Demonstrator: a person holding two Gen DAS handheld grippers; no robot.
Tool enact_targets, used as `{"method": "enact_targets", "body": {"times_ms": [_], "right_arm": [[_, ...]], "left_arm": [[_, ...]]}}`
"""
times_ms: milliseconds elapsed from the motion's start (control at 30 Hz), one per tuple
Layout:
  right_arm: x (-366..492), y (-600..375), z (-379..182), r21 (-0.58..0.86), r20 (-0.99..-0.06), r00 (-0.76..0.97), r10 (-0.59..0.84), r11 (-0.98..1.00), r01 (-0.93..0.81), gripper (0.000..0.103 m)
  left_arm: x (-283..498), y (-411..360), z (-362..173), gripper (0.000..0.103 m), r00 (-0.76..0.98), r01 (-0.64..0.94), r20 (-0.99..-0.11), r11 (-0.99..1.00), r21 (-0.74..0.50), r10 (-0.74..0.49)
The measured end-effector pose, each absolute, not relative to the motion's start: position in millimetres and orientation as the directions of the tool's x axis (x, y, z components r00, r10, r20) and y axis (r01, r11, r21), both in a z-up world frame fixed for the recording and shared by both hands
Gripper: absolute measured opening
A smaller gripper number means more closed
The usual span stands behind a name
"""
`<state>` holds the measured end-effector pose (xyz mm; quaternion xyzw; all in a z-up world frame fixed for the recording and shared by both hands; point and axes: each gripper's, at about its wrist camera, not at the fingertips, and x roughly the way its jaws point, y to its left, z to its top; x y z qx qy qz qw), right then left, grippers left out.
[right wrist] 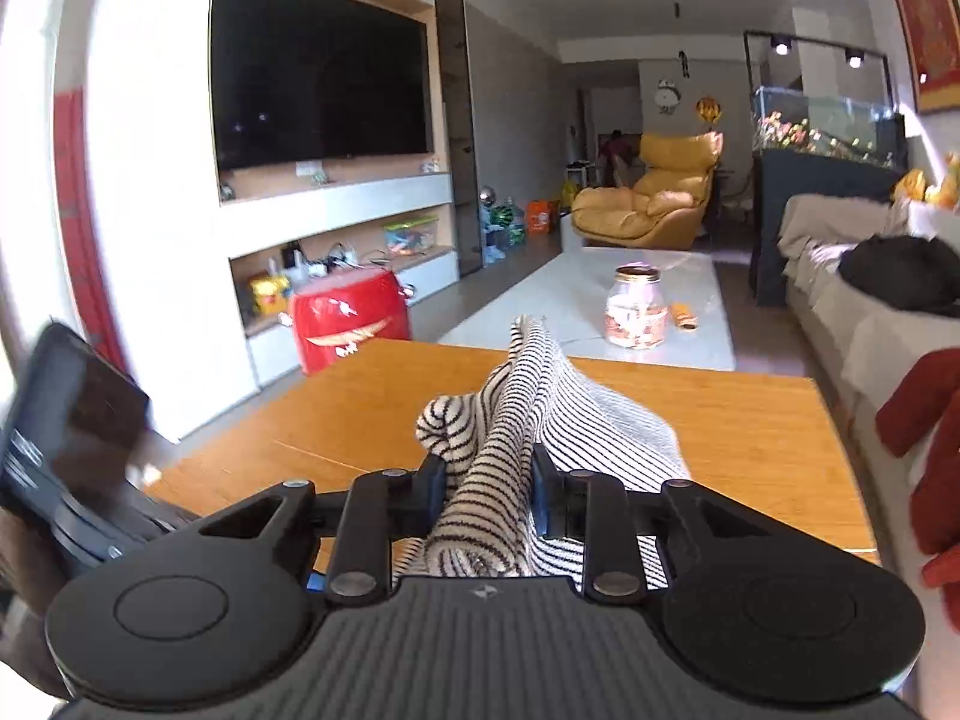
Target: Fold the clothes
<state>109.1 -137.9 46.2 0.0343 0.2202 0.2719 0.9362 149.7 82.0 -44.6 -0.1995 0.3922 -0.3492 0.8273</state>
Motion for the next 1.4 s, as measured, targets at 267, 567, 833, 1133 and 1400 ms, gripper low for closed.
{"method": "enact_targets", "body": {"times_ms": [267, 567, 833, 1133, 1400], "right_arm": [[137, -125, 13, 0.327, -0.514, 0.611, 0.602, 0.796, -0.509, 0.027], [138, -118, -1, 0.352, -0.528, 0.593, 0.608, 0.792, -0.499, 0.028], [131, -105, -8, 0.267, -0.536, 0.623, 0.570, 0.814, -0.515, 0.030], [88, -51, -22, -0.120, -0.500, 0.746, 0.440, 0.818, -0.563, 0.058], [69, -45, -19, -0.226, -0.468, 0.781, 0.413, 0.799, -0.558, 0.071]], "left_arm": [[149, 70, -49, 0.061, 0.457, 0.451, -0.533, 0.702, -0.550, -0.712], [134, 77, -42, 0.064, 0.499, 0.466, -0.553, 0.744, -0.478, -0.667], [121, 123, -34, 0.094, 0.553, 0.402, -0.553, 0.781, -0.478, -0.623], [126, 164, 6, 0.094, 0.661, 0.350, -0.444, 0.773, -0.529, -0.604], [181, 81, 19, 0.072, 0.543, 0.493, -0.429, 0.687, -0.533, -0.722]]}}
